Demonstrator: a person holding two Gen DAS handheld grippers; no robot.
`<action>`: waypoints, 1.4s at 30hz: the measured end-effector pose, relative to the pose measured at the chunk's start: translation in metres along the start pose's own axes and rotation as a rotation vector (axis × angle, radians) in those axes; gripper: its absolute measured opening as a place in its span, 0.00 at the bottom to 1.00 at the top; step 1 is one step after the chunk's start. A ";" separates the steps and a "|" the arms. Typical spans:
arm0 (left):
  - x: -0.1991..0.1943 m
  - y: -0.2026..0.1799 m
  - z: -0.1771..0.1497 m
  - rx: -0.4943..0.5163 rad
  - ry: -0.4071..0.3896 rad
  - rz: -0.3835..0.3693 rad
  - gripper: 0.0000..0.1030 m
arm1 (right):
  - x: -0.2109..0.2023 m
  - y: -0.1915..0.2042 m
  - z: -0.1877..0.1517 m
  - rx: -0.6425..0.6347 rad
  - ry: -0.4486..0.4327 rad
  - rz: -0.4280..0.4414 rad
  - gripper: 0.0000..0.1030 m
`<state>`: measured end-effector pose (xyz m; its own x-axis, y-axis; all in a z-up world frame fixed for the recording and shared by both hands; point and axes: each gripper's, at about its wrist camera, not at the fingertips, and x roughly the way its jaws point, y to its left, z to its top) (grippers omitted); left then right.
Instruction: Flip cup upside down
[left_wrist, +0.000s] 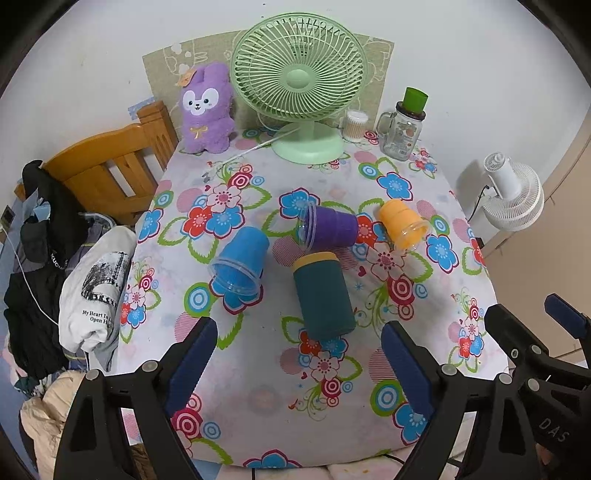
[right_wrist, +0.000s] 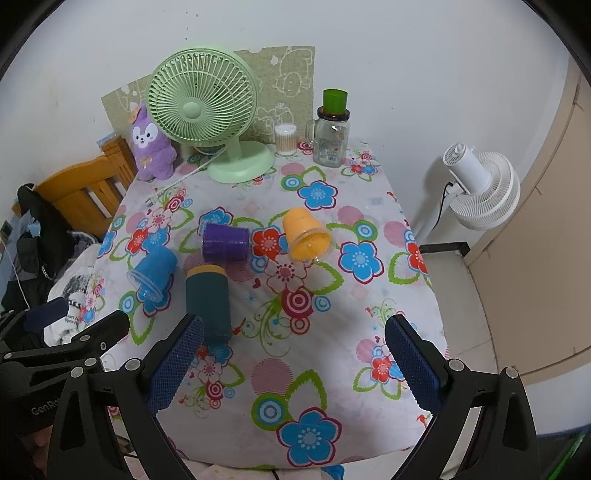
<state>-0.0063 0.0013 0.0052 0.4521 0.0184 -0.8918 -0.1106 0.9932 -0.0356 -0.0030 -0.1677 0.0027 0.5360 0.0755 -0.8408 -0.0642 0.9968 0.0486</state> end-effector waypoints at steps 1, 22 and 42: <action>0.000 -0.001 0.000 -0.002 0.000 0.001 0.89 | 0.000 0.000 0.000 0.001 0.000 -0.001 0.97; 0.003 -0.005 0.003 0.004 0.006 0.003 0.89 | 0.001 -0.003 0.002 0.013 0.007 -0.005 0.97; 0.017 -0.013 0.025 0.004 0.032 0.007 0.89 | 0.015 -0.009 0.020 -0.037 0.028 -0.005 0.97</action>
<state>0.0247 -0.0083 0.0017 0.4232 0.0217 -0.9058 -0.1099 0.9936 -0.0276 0.0226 -0.1750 0.0003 0.5130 0.0692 -0.8556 -0.0929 0.9954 0.0248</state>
